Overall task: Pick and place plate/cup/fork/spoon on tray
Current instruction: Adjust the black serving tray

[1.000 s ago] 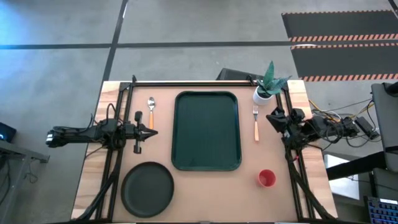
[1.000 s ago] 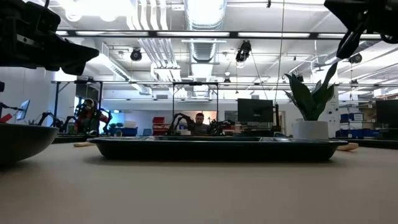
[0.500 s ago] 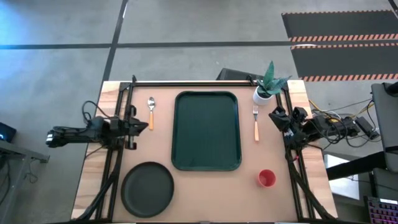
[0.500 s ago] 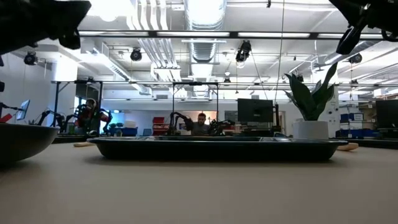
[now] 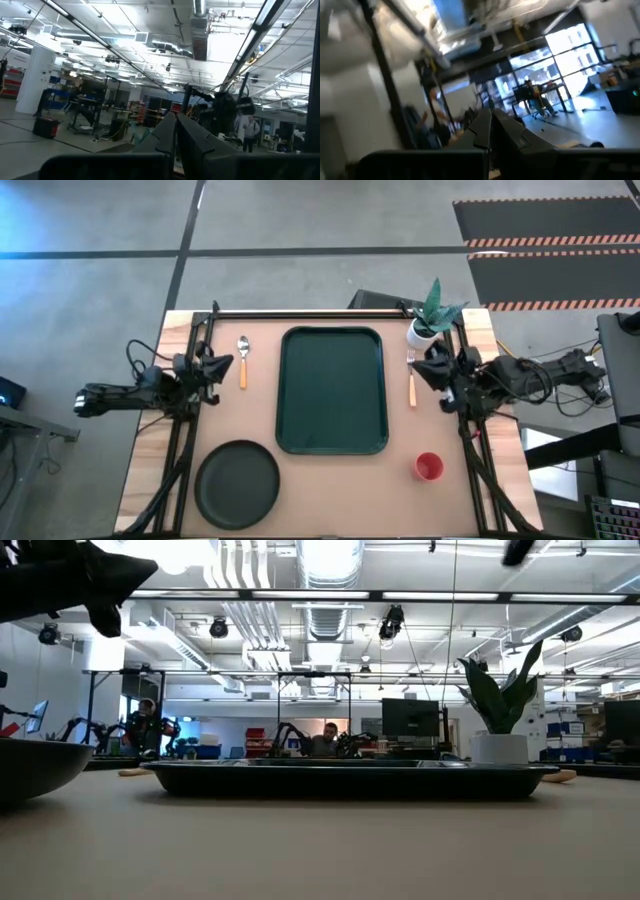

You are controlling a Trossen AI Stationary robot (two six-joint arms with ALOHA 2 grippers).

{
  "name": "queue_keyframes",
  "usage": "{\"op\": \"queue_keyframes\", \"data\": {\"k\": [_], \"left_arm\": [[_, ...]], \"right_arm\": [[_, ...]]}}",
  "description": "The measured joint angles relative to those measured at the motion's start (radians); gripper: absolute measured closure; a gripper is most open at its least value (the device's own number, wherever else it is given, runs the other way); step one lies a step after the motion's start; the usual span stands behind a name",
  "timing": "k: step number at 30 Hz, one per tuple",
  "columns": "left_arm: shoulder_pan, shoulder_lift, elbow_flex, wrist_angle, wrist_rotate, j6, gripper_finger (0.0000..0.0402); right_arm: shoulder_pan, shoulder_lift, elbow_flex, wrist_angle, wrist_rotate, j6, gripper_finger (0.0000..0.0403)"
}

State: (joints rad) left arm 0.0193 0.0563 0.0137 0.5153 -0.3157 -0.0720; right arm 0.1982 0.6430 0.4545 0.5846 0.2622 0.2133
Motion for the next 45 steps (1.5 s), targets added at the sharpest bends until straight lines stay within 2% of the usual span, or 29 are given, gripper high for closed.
{"op": "queue_keyframes", "data": {"k": [4,9,12,16,21,26,30,35,39,45], "left_arm": [[0.0,0.0,0.005,0.003,0.002,0.0,0.0402],[0.0,0.0,0.005,0.0,0.004,-0.001,0.0402],[0.0,0.0,0.005,0.0,0.005,-0.001,0.0402],[0.0,0.0,0.006,-0.001,0.008,-0.001,0.0402],[0.0,0.0,0.006,-0.001,0.008,-0.002,0.0402],[0.0,0.0,0.006,-0.001,0.008,-0.001,0.0402],[0.0,0.0,0.006,-0.003,0.008,-0.001,0.0402],[0.0,0.0,0.006,-0.01,0.007,-0.001,0.0402],[0.0,0.0,0.006,-0.01,0.007,-0.001,0.0402],[0.0,0.0,0.006,-0.01,0.007,-0.002,0.0402]], "right_arm": [[0.0,0.133,0.248,-0.288,-0.016,-0.054,0.0394],[0.0,0.293,0.527,-0.718,0.063,-0.001,0.0394],[0.0,0.387,0.668,-0.92,0.133,0.067,0.0394],[0.0,0.519,0.809,-1.189,0.216,0.164,0.0394],[-0.01,0.65,0.935,-1.501,0.245,0.336,0.0394],[-0.024,0.722,0.965,-1.704,0.26,0.512,0.0394],[-0.024,0.735,0.94,-1.733,0.247,0.613,0.0394],[-0.035,0.751,0.892,-1.736,0.226,0.664,0.0386],[-0.069,0.741,0.843,-1.732,0.176,0.708,0.0355],[-0.127,0.747,0.749,-1.713,0.081,0.776,0.0282]]}}
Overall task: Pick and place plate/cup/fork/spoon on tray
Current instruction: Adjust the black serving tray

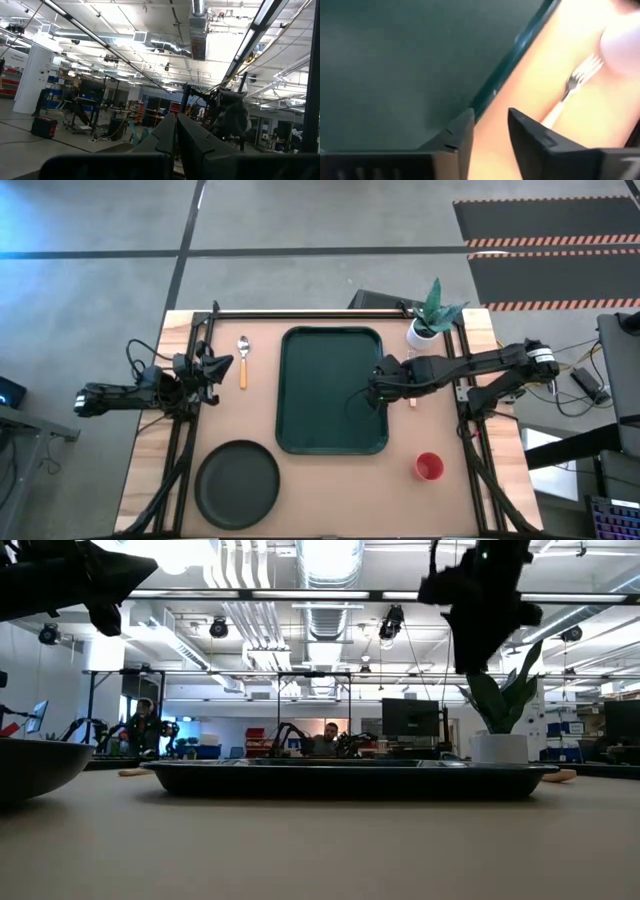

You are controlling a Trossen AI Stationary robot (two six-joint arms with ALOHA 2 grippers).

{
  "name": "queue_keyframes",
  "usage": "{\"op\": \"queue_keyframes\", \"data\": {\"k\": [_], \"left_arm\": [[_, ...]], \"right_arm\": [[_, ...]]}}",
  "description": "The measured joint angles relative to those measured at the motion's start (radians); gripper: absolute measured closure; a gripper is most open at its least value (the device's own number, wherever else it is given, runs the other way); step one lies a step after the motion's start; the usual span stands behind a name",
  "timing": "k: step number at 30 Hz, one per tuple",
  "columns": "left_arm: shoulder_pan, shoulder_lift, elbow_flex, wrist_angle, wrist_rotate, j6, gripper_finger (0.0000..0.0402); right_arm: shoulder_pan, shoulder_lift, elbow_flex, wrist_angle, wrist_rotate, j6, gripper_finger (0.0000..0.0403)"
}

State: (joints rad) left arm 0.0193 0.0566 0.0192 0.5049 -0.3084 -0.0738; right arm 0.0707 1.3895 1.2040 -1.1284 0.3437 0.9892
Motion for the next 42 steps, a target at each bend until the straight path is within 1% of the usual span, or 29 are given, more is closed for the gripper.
{"op": "queue_keyframes", "data": {"k": [3,5,8,16,20,23,26,42], "left_arm": [[0.0,0.0,0.0,0.0,0.0,0.0,0.0402],[0.0,0.0,0.0,0.0,0.0,0.0,0.0402],[0.0,0.0,0.0,0.0,0.0,-0.001,0.0402],[0.0,0.0,0.0,0.0,0.0,-0.001,0.0402],[0.0,0.0,0.0,0.0,0.0,-0.001,0.0402],[0.0,0.0,0.0,0.0,0.0,-0.001,0.0402],[0.0,0.0,0.0,0.0,0.0,-0.002,0.0402],[0.0,0.0,0.0,0.0,0.0,-0.001,0.0402]], "right_arm": [[-0.026,0.0,-0.074,0.093,-0.084,0.009,0.0254],[-0.034,0.0,-0.139,0.202,-0.129,0.013,0.024],[-0.04,0.001,-0.225,0.332,-0.155,0.03,0.0228],[-0.045,0.0,-0.346,0.363,-0.158,0.134,0.022],[-0.052,0.0,-0.39,0.441,-0.163,0.145,0.022],[-0.059,0.0,-0.412,0.546,-0.168,0.137,0.022],[-0.074,0.003,-0.417,0.59,-0.171,0.111,0.022],[-0.131,0.019,-0.423,0.58,-0.167,0.03,0.022]]}}
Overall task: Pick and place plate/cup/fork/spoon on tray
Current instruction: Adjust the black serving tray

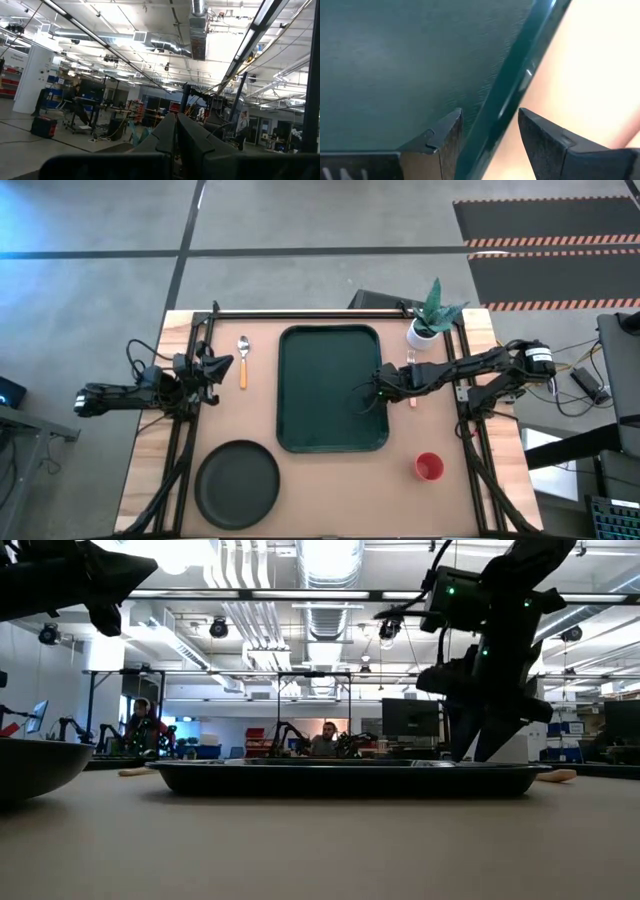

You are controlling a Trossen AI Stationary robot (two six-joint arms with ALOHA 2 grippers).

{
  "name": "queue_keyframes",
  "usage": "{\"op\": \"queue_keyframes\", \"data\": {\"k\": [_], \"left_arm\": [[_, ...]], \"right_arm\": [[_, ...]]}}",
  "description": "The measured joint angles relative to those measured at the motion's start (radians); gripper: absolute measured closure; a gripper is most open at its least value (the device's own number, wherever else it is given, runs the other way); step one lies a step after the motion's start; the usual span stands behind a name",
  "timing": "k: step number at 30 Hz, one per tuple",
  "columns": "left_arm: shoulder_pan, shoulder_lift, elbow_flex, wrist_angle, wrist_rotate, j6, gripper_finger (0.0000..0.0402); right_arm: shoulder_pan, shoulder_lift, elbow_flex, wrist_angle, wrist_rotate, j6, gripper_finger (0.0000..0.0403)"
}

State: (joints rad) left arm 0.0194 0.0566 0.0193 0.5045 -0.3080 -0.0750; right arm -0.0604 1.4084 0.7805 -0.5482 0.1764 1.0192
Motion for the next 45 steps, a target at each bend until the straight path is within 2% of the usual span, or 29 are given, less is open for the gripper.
{"op": "queue_keyframes", "data": {"k": [9,18,21,26,27,35,41,45], "left_arm": [[0.0,0.0,0.0,0.0,0.0,0.002,0.0402],[0.0,0.0,0.0,0.0,-0.005,0.003,0.0402],[0.0,0.0,0.0,0.0,-0.008,0.003,0.0402],[0.0,0.0,0.0,0.0,-0.008,0.003,0.0402],[0.0,0.0,0.0,0.0,-0.008,0.003,0.0402],[0.0,0.0,0.0,0.0,-0.008,0.003,0.0402],[0.0,0.0,0.0,0.0,-0.008,0.003,0.0402],[0.0,0.0,-0.002,0.0,-0.008,0.003,0.0402]], "right_arm": [[-0.012,0.012,0.0,0.003,-0.001,-0.012,0.022],[-0.017,0.136,-0.001,0.041,-0.013,-0.017,0.0225],[-0.017,0.182,0.002,0.07,-0.019,-0.018,0.0253],[-0.02,0.206,0.005,0.117,-0.042,0.007,0.0353],[-0.021,0.201,0.008,0.129,-0.042,0.008,0.0365],[-0.031,0.127,0.005,0.141,-0.046,-0.051,0.0369],[-0.047,0.05,-0.001,0.094,0.039,-0.069,0.0369],[-0.063,-0.014,-0.001,0.092,0.058,-0.089,0.0373]]}}
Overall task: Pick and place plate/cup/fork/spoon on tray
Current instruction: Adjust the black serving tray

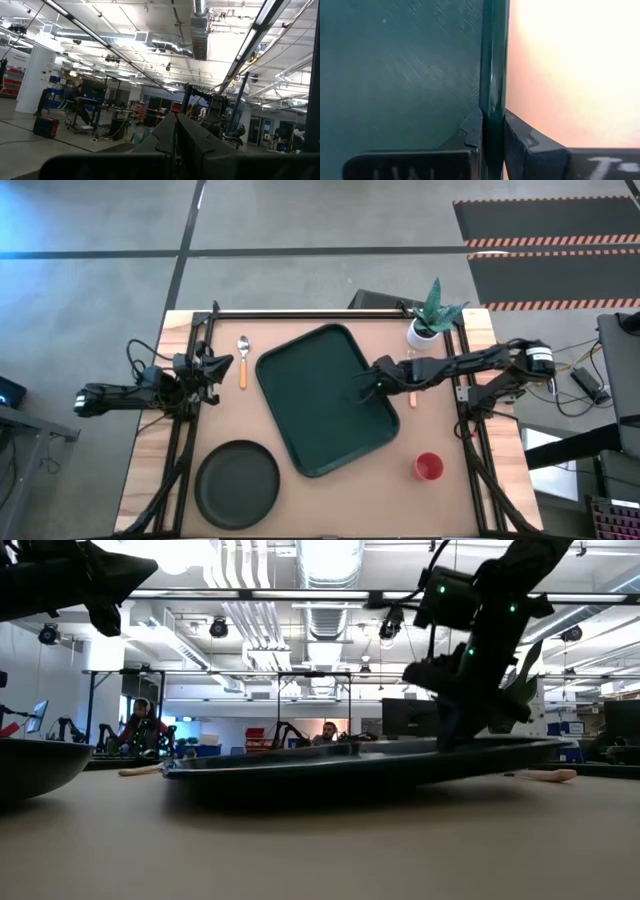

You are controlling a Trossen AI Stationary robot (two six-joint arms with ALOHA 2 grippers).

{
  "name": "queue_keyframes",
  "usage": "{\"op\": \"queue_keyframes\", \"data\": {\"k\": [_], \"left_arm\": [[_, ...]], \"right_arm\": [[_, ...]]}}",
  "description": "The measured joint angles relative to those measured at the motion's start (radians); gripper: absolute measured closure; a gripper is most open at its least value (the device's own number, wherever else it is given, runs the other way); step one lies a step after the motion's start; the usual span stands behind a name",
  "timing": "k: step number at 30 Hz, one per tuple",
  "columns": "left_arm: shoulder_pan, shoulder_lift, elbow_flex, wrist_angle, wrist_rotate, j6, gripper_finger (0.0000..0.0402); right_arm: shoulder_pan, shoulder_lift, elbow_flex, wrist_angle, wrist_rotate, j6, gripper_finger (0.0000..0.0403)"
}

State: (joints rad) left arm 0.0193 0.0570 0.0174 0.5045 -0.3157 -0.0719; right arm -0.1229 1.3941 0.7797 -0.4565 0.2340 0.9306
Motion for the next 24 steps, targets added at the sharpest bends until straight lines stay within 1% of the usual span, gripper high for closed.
{"op": "queue_keyframes", "data": {"k": [3,6,11,13,17,20,24], "left_arm": [[0.0,0.0,-0.004,-0.005,0.0,0.0,0.0402],[0.0,0.0,-0.005,-0.008,0.0,-0.001,0.0402],[0.0,0.0,-0.005,-0.014,-0.004,0.0,0.0402],[0.0,0.0,-0.005,-0.014,-0.004,0.0,0.0402],[0.0,0.0,-0.004,-0.015,-0.004,-0.001,0.0402],[0.0,0.0,-0.003,-0.015,-0.004,-0.001,0.0402],[0.0,0.0,-0.003,-0.016,-0.004,-0.002,0.0402]], "right_arm": [[-0.004,-0.041,0.022,-0.048,0.026,-0.018,0.0374],[-0.014,-0.072,0.08,-0.161,0.057,-0.059,0.0374],[-0.041,-0.082,0.202,-0.336,0.032,-0.172,0.0375],[-0.055,-0.069,0.25,-0.385,0.005,-0.248,0.0375],[-0.108,-0.012,0.35,-0.524,-0.095,-0.393,0.0376],[-0.153,0.034,0.419,-0.62,-0.112,-0.49,0.0376],[-0.209,0.083,0.483,-0.635,-0.129,-0.605,0.0376]]}}
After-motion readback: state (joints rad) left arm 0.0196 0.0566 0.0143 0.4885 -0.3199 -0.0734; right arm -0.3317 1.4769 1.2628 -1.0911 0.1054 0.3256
